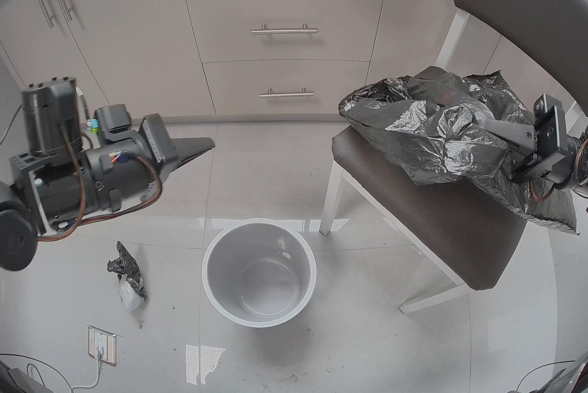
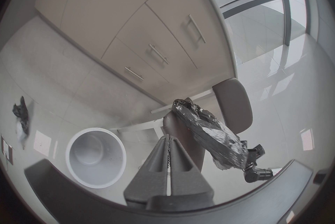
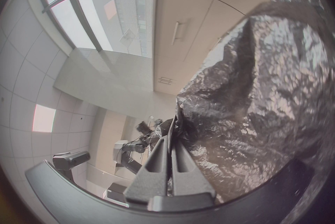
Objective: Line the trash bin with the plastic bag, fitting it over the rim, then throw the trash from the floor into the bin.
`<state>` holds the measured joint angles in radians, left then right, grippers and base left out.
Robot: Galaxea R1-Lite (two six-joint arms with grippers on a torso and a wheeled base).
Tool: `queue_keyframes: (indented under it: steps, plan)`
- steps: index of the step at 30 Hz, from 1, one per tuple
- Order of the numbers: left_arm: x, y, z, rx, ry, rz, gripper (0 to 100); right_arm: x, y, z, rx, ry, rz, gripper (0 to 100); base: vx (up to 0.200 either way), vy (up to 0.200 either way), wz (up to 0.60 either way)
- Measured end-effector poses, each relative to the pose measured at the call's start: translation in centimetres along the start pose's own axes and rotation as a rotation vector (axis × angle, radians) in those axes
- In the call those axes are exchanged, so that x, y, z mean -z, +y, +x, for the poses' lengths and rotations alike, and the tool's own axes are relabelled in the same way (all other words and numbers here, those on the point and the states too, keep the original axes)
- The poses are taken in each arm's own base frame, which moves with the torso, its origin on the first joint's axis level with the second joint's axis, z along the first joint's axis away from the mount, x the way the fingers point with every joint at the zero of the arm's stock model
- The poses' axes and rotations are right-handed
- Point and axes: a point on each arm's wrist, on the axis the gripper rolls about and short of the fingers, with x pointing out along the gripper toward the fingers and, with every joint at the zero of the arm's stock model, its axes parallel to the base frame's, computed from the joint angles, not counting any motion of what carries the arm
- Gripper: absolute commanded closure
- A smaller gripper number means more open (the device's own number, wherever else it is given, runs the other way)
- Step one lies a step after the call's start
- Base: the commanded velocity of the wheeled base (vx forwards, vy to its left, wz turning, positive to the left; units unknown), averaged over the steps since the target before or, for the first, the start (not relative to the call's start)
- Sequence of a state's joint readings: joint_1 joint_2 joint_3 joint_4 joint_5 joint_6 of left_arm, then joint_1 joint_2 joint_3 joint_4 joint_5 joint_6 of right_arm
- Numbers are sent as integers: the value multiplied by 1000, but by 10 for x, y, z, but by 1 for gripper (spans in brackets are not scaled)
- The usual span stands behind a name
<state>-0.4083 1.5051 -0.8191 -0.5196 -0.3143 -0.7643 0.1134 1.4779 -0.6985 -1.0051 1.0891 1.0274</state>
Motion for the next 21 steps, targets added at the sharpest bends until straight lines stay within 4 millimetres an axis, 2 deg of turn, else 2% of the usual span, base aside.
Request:
queue_keyframes:
  steps: [6,9,14,19,20,21]
  plan:
    - [-3,-3,47,52,76,-48,100,-4,28,4,-64,7,-36,100,0,0,0]
    - [-4,-7,64,95,113,-72,100,-8,40,5,-91,4,-38,100,0,0,0]
    - [-8,-14,79,193,225,-158,100,-15,63,3,-134,-6,-46,100,0,0,0]
    - [-11,-15,85,205,255,-211,100,-17,84,-2,-164,-18,-78,100,0,0,0]
    - [-10,-14,86,200,262,-218,0,-17,89,-4,-172,-20,-85,100,0,0,0]
    - [-10,-13,87,196,265,-220,0,-16,92,-5,-177,-20,-87,100,0,0,0]
